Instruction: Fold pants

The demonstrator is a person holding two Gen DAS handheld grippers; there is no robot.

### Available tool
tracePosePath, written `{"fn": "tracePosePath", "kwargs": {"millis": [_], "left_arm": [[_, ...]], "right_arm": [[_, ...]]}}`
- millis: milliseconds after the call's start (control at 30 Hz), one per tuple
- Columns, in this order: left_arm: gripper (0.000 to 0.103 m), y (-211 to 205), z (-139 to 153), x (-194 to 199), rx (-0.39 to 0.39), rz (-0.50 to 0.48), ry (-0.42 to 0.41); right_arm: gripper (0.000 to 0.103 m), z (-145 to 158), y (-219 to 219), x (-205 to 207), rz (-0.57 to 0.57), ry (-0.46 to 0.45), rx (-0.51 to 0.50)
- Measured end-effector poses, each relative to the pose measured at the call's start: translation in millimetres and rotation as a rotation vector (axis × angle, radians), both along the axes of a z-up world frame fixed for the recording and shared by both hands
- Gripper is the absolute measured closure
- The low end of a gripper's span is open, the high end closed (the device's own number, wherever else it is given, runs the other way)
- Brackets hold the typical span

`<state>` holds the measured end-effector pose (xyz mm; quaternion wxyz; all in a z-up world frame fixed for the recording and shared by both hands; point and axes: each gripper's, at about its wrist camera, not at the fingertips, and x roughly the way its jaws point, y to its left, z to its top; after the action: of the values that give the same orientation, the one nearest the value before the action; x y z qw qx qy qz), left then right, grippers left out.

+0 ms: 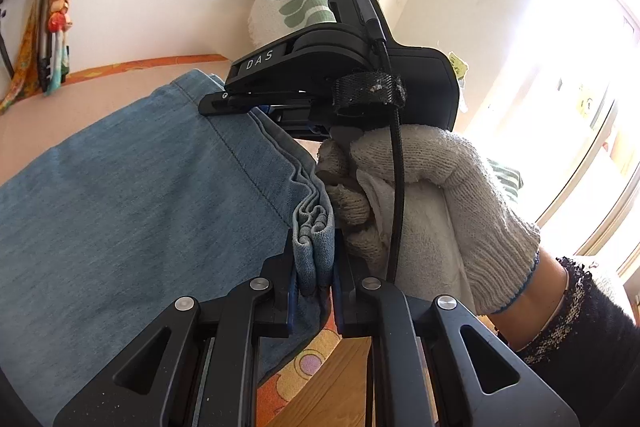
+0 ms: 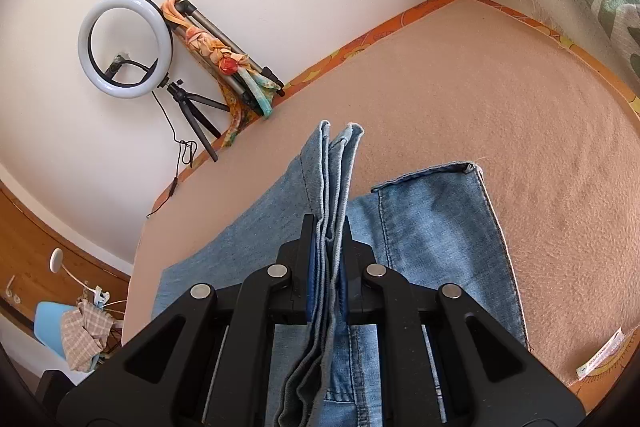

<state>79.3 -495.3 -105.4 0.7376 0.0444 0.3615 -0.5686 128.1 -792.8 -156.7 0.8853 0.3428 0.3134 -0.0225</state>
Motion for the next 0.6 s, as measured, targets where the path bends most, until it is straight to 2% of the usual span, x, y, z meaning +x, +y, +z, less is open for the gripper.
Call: {"fn": "tracePosePath", "kwargs": {"millis": [400,467,533,600], "left_arm": [[0.09,-19,-21,30,0.07,-0.007,0.099],[0.084,-18,-19,30,0.081,-0.016,0.084],[0.07,-15,-16,25,0.095,-0.016,0.073],[0.069,-7,-11,27,0.095,-0.014,0.061]], "right_arm": [[0.094,-34,-3,12,-0.004,0.108,-0.057],[0.094,-35,-3,11,-0.009,0.112,-0.063],[0.093,-35,-1,12,-0.008,0.129,-0.091],[0.085,-34,2,13,-0.013,0.155,-0.135]]}}
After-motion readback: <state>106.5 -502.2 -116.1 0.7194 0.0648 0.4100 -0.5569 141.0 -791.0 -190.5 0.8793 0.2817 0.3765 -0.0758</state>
